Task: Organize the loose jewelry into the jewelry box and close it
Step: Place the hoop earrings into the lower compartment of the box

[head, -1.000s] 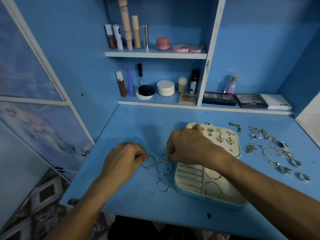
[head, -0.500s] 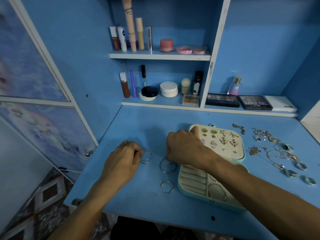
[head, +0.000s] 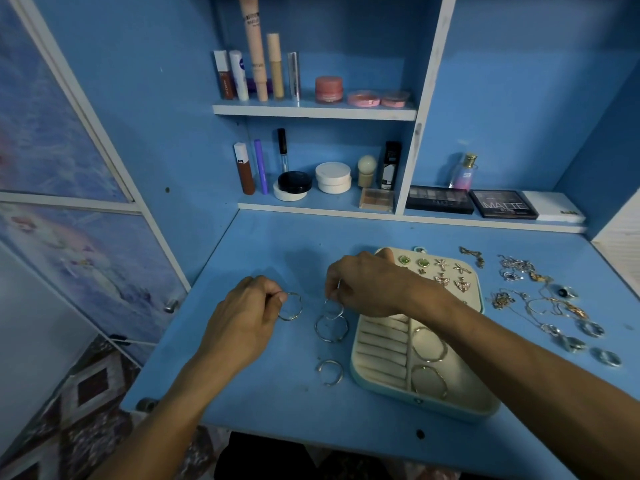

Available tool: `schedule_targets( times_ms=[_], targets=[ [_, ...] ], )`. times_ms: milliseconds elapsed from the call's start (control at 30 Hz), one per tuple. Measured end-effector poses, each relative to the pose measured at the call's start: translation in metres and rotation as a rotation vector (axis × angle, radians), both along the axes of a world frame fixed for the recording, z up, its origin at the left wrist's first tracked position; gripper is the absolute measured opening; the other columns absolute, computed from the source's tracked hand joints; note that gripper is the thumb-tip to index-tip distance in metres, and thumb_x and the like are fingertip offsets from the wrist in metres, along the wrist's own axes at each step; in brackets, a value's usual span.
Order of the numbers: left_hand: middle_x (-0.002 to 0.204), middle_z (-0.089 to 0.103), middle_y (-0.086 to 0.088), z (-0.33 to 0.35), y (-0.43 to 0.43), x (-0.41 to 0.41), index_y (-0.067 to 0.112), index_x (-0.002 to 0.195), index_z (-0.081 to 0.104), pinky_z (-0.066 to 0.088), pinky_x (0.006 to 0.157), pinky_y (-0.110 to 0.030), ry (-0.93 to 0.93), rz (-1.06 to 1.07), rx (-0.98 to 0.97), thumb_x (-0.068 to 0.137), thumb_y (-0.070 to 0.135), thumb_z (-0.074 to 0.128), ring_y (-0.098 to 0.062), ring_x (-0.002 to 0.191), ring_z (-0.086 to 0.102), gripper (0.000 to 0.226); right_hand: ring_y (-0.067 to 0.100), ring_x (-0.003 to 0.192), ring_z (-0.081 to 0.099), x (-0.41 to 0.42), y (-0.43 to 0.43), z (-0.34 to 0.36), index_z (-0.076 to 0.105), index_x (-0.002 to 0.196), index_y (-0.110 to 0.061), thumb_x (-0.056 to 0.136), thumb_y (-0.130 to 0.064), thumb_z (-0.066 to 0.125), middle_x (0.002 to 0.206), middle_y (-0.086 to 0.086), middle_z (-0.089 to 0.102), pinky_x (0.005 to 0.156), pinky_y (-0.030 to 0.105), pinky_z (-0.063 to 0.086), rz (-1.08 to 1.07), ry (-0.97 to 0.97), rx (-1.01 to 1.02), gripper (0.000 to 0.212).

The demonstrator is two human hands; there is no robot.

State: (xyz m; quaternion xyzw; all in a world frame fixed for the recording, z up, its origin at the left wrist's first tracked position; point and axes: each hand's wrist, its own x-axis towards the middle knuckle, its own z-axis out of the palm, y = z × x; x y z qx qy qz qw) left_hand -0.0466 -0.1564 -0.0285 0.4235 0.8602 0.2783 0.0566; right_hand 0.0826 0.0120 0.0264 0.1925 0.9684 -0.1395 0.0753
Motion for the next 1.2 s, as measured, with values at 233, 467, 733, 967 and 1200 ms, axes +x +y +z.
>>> schedule_targets(
  times_ms=[233,467,733,967,1200],
  targets=[
    [0.092,0.058,0.010,0.013,0.014,0.015,0.030,0.091,0.056,0.045,0.077,-0.032,-0.011,-0.102,0.038,0.102,0.032,0.054,-0.011,0.085,0.057,0.011,0.004,0.095,0.061,0.046,0.009,0.015,0.074,0.102,-0.035,0.092,-0.026,0.061,0.091,-0.020,0.071,0.100,0.040,0.043,-0.021,0.174,-0.104,0.019],
    [0.084,0.063,0.014,0.028,0.046,0.051,0.027,0.093,0.059,0.046,0.071,-0.030,-0.049,-0.258,0.071,0.101,0.032,0.056,-0.005,0.079,0.059,0.009,-0.003,0.084,0.063,0.130,0.032,0.026,0.072,0.089,-0.037,0.091,-0.032,0.062,0.084,-0.025,0.070,0.098,0.042,0.047,-0.158,0.158,-0.119,0.012],
    [0.082,0.067,0.021,0.036,0.077,0.091,0.032,0.089,0.065,0.049,0.071,-0.023,-0.065,-0.426,0.084,0.096,0.034,0.065,0.002,0.080,0.062,0.007,0.003,0.096,0.058,0.164,0.026,0.001,0.069,0.099,-0.037,0.097,-0.029,0.054,0.097,-0.022,0.070,0.091,0.032,0.022,-0.140,-0.020,0.069,0.017],
    [0.082,0.067,0.022,0.036,0.083,0.105,0.025,0.100,0.071,0.052,0.075,-0.026,-0.044,-0.551,0.043,0.096,0.029,0.066,0.001,0.082,0.064,0.007,0.006,0.106,0.056,0.168,0.024,-0.004,0.071,0.110,-0.039,0.095,-0.030,0.059,0.105,-0.021,0.071,0.095,0.033,0.020,-0.077,-0.050,0.176,0.021],
    [0.087,0.059,0.016,0.035,0.081,0.111,0.032,0.096,0.072,0.036,0.078,-0.018,0.085,-0.709,-0.075,0.098,0.036,0.061,-0.002,0.088,0.051,0.012,0.004,0.099,0.055,0.169,0.027,-0.008,0.075,0.102,-0.042,0.090,-0.033,0.066,0.096,-0.023,0.072,0.085,0.029,0.015,-0.135,0.013,0.122,0.018]
  ],
)
